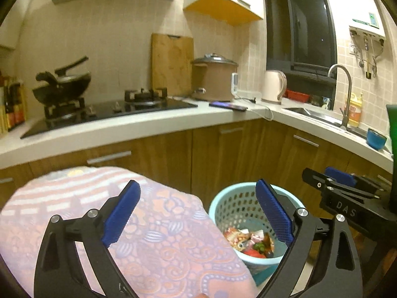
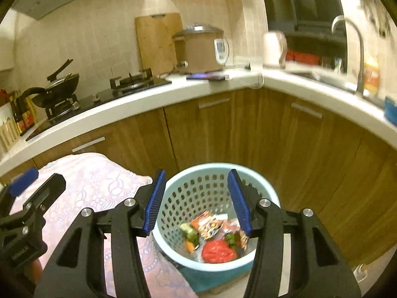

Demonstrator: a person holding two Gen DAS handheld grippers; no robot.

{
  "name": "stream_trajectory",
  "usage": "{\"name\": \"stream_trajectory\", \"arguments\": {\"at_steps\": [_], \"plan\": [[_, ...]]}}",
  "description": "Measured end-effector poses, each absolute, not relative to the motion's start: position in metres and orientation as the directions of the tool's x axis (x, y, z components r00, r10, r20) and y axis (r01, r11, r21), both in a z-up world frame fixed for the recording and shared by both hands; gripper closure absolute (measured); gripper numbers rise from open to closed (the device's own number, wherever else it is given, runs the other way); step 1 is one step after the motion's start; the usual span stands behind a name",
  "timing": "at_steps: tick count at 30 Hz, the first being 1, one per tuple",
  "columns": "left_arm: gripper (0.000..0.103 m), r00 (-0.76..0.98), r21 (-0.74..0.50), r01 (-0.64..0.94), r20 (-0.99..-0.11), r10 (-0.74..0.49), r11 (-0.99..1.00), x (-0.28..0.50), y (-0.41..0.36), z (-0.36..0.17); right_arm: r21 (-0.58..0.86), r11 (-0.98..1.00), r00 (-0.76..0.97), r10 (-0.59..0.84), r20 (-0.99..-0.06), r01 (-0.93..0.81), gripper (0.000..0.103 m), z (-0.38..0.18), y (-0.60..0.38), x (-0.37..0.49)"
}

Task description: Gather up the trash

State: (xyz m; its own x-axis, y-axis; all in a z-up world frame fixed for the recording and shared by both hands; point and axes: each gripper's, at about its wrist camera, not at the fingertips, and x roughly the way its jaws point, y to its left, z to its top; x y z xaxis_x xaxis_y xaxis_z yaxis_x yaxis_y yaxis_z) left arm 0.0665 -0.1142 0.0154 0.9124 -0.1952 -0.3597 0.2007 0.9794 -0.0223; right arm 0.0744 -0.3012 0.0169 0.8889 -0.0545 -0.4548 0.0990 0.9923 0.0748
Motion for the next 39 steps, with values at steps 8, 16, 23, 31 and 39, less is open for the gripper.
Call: {"name": "stream_trajectory", "arguments": {"at_steps": [8, 16, 23, 31, 39], "plan": [[0.009, 0.926, -0.034, 0.184, -0.331, -0.184, 0.982, 0.057, -0.107, 0.024, 0.020, 0.990, 0.915, -0.122, -0.385, 0.140, 0.045, 0.027, -0.288, 0.060], [0.008, 0.921, -0.056, 0.171, -0.347, -0.180, 0.984, 0.058, -0.103, 0.016, 0.027, 0.989, 0.911, -0.126, -0.393, 0.148, 0.045, 0.021, -0.288, 0.058], [0.008, 0.913, -0.070, 0.177, -0.360, -0.191, 0.982, 0.060, -0.103, 0.013, 0.036, 0.989, 0.912, -0.115, -0.394, 0.140, 0.043, 0.020, -0.290, 0.058], [0.008, 0.912, -0.079, 0.175, -0.363, -0.192, 0.981, 0.061, -0.102, 0.012, 0.043, 0.989, 0.910, -0.112, -0.400, 0.141, 0.041, 0.018, -0.292, 0.060], [0.008, 0.914, -0.085, 0.164, -0.362, -0.184, 0.983, 0.062, -0.100, 0.012, 0.044, 0.989, 0.906, -0.112, -0.409, 0.142, 0.041, 0.015, -0.293, 0.062]]}}
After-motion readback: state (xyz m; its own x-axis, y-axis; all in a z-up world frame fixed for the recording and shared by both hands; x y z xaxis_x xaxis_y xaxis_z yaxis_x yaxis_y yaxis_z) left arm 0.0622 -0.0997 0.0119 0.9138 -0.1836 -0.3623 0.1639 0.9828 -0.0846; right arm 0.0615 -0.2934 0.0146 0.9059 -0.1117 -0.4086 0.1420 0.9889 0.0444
